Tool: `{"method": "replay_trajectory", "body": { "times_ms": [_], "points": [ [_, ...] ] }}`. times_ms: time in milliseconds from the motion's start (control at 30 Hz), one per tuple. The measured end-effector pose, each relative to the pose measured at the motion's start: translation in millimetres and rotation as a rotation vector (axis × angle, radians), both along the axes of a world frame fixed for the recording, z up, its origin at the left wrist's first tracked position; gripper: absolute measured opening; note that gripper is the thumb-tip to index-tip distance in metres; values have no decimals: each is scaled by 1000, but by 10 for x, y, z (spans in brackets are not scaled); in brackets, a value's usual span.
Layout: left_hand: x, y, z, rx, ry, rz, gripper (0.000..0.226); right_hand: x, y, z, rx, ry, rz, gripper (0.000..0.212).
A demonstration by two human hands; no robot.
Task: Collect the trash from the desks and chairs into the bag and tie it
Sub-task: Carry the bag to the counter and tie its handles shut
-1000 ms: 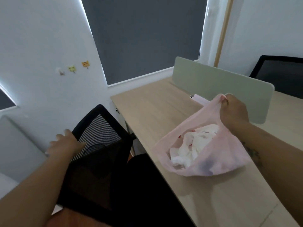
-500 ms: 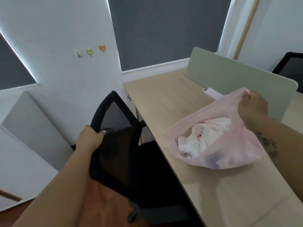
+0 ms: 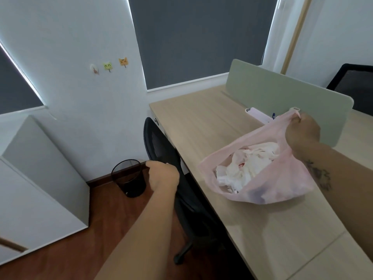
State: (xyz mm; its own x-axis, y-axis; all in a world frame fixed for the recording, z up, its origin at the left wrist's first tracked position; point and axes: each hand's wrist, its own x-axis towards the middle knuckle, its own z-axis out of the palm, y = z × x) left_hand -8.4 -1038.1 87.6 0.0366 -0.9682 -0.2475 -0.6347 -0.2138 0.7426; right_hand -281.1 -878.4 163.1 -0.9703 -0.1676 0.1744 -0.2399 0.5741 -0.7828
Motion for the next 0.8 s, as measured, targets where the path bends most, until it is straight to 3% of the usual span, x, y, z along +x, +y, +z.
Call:
{"method": "replay_trajectory", "body": {
  "times_ms": [100,133,233,300,400,467,600,733,800],
  "points": [
    [-69,48,12,5,-32,8,55,55,-25,35,-5,-10,9,40],
    [-63,48,13,-55,-133,-33,66,60,-29,45,-9,-10,11,40],
    [-145,21,25,-525,-665,-397,96,52,-18,91,-33,-1,-13,39],
    [-356,-42,31,-627,-756,-685,103,41,-8,134,-56,16,-30,37],
    [-773,-136,-62,-283,-581,-857,113,19,13,187,-70,64,-47,38],
    [-1007,-168,-213,-101,-460,-917,107,-5,42,208,-87,76,-63,38],
    [-1325,-332,-458,-197,-263,-944,37,-81,144,254,-57,117,-100,36],
    [-1712,-687,-120,-164,122,-761,17,-197,243,418,17,189,-175,34],
    [-1882,-856,232,-205,228,-711,13,-261,252,539,45,221,-219,31]
  ]
}}
